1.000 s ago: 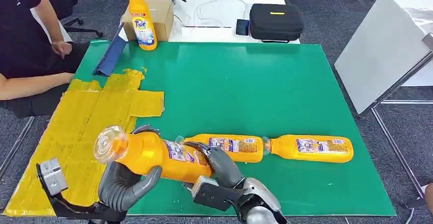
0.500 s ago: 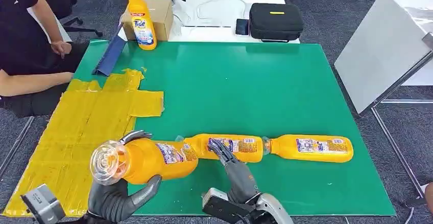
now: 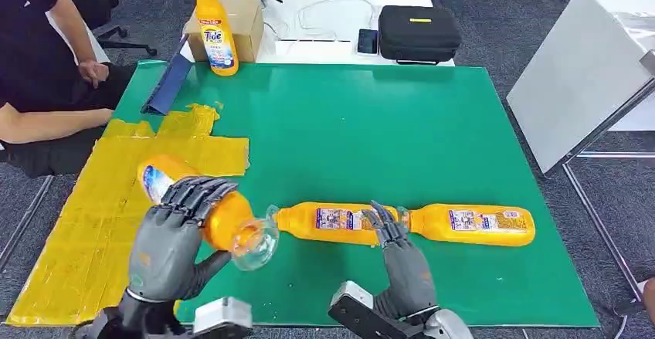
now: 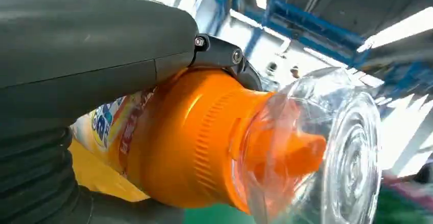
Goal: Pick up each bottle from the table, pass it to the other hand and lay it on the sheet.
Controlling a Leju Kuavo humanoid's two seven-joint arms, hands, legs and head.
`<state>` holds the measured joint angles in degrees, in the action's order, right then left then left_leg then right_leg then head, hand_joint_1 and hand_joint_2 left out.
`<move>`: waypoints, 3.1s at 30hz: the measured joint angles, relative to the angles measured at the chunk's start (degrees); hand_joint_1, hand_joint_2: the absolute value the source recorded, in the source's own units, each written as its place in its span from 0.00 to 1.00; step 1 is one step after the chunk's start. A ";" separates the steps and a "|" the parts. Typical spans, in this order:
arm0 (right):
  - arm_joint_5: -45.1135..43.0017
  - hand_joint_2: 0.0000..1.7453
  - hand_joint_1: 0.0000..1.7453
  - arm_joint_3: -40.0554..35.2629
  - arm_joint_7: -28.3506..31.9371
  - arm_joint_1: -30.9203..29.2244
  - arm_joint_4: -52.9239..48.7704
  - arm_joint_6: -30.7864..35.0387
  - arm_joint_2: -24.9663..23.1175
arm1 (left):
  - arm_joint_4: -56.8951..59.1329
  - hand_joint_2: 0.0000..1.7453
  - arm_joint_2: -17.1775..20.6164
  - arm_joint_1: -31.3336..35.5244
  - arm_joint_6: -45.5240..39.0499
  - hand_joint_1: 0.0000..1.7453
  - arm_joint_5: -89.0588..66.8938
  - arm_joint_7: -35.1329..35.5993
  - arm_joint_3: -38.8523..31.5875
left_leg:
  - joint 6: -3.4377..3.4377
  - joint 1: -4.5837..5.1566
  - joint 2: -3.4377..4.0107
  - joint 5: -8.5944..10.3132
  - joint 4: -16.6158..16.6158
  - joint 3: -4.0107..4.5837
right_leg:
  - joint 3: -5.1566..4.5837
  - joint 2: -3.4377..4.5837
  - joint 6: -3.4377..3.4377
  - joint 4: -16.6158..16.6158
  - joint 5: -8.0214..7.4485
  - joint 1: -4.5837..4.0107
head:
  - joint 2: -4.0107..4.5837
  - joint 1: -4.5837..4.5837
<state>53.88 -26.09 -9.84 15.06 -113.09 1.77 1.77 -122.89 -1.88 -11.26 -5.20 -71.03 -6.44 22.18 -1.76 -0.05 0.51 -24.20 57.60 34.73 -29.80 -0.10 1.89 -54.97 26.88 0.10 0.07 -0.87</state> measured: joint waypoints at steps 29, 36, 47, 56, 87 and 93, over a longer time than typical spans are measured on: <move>1.46 1.00 0.00 4.96 2.23 -1.09 0.35 -4.17 -1.42 | 30.07 1.00 3.67 6.93 20.74 1.00 -18.96 14.38 -0.57 | -0.05 0.03 -0.05 0.10 0.03 0.10 | 0.52 0.00 0.08 -0.03 -0.06 0.02 | 0.00 -0.02; 1.46 1.00 0.00 5.53 2.29 -1.08 0.70 -4.17 -1.42 | 32.17 1.00 4.20 7.96 21.03 1.00 -19.02 14.97 -0.83 | -0.01 0.02 -0.08 0.06 -0.02 -0.15 | 0.21 -0.01 0.05 -0.02 0.00 0.01 | -0.02 -0.02; 3.74 1.00 0.00 7.96 -0.20 -2.56 3.90 -8.39 -1.46 | 33.63 0.00 5.46 9.52 20.85 0.00 -10.69 9.70 -0.87 | -0.02 0.02 -0.12 0.11 -0.03 -0.41 | 0.53 -0.02 0.05 -0.03 -0.02 0.00 | 0.00 -0.02; 6.60 1.00 0.00 14.46 -2.18 -4.91 7.96 -11.85 -5.13 | 24.72 0.00 5.90 3.17 19.87 0.00 10.70 8.19 0.02 | -0.05 0.13 -0.06 0.13 0.00 -0.18 | 0.39 0.01 0.08 -0.04 -0.05 0.10 | -0.02 -0.02; 13.00 1.00 0.00 3.93 1.79 -18.33 23.91 -17.53 -1.75 | 6.48 0.00 -2.93 -3.52 20.07 0.00 67.16 3.38 -10.67 | -0.05 0.15 -0.07 0.22 0.00 -0.06 | 0.65 0.00 0.16 -0.08 -0.11 0.12 | 0.00 -0.02; 12.83 1.00 0.00 3.65 1.68 -19.90 28.24 -19.39 -1.44 | 6.00 0.00 -2.93 -3.55 19.39 0.00 68.43 2.66 -10.73 | -0.05 0.16 -0.07 0.21 0.00 -0.06 | 0.59 0.00 0.16 -0.08 -0.11 0.14 | 0.00 -0.02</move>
<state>66.71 -22.45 -8.15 -4.84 -84.85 -17.62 0.33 -116.89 -4.81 -14.80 14.18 -2.60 -3.78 11.45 -1.82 0.10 0.44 -23.98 57.60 34.67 -29.21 -0.09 2.04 -55.05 26.78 0.23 0.07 -0.90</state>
